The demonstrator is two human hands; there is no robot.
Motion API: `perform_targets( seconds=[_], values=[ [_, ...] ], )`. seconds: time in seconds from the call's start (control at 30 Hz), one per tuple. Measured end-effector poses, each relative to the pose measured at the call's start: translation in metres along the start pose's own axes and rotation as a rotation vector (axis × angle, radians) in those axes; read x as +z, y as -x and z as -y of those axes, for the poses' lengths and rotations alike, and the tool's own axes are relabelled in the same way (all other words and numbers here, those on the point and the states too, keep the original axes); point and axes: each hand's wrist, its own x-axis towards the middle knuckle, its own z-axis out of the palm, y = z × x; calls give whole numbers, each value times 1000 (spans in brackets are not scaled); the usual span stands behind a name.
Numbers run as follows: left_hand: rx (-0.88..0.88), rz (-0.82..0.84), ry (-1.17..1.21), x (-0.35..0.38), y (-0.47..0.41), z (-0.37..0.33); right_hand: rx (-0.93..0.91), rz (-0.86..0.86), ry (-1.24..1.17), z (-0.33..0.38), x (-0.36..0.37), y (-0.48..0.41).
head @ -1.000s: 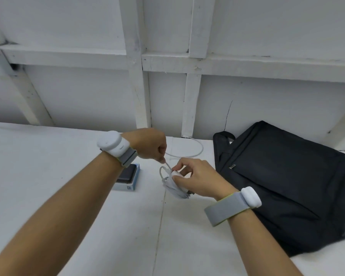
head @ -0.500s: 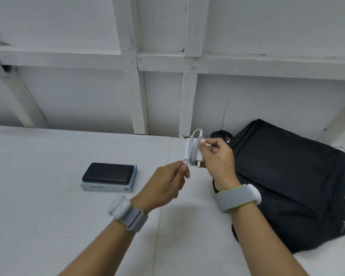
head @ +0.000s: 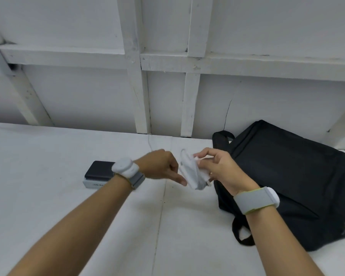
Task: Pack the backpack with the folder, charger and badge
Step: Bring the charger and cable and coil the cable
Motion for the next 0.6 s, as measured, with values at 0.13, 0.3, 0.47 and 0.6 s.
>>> perform_targets(
  seconds=[0.13,0.3,0.47,0.6],
  values=[
    [-12,42,-307,-39,-12,-11,23,132,285,-6,13,0],
    [-123,-78,-290,-66,-3,-31,-47,-84,718,-11,16,-8],
    [-178,-338,-77,-34,23,-42,-108,-429,580,-13,12,-17],
    [-86,-480,102,15,33,-52,-128,-553,288,-15,15,-21]
  ],
)
